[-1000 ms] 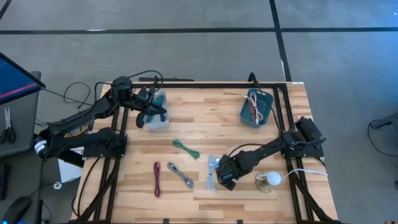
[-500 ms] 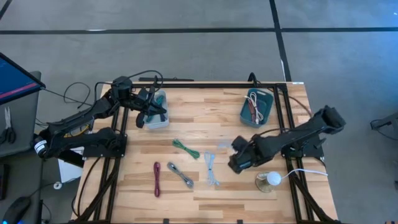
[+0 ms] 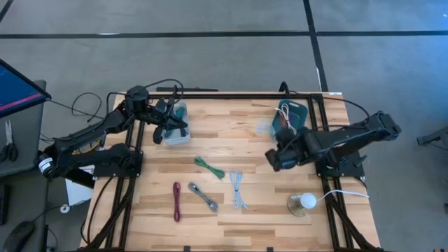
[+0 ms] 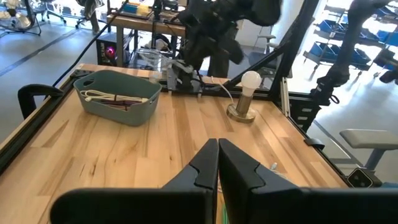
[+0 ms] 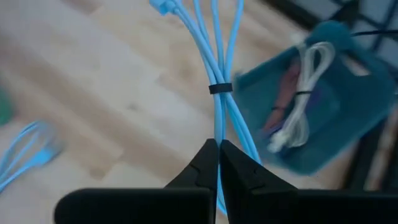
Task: Pick & Place USB Port
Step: Put the blue USB cable into the blue bin
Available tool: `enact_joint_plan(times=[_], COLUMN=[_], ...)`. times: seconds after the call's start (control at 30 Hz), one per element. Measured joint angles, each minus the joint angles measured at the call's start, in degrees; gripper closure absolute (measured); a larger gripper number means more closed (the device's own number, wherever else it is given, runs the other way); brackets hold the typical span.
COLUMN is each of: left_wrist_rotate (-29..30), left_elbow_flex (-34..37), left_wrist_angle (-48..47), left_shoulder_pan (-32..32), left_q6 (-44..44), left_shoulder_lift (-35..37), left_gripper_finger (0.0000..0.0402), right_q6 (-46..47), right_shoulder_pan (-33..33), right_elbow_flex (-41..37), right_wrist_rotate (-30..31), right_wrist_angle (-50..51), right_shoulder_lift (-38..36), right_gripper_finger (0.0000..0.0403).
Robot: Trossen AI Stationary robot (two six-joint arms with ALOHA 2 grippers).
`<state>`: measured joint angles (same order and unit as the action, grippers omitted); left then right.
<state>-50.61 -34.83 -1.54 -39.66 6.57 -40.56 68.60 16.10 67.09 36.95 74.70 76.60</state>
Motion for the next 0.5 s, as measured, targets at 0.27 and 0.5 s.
enact_joint_plan(times=[0.27,0.5], left_wrist_rotate=[0.0,0.0], left_elbow_flex=[0.0,0.0], left_wrist_angle=[0.0,0.0], left_shoulder_pan=[0.0,0.0], left_q6=[0.0,0.0], left_shoulder_lift=[0.0,0.0], left_gripper_finger=[0.0390,0.0390], right_q6=[-0.2,-3.3], right_shoulder_pan=[-9.5,-17.6], right_elbow_flex=[-0.4,-6.2], right_wrist_rotate=[6.1,3.4], right_wrist_angle=[4.0,1.9], right_shoulder_lift=[-0.2,-0.2], right_gripper_finger=[0.0403,0.0403])
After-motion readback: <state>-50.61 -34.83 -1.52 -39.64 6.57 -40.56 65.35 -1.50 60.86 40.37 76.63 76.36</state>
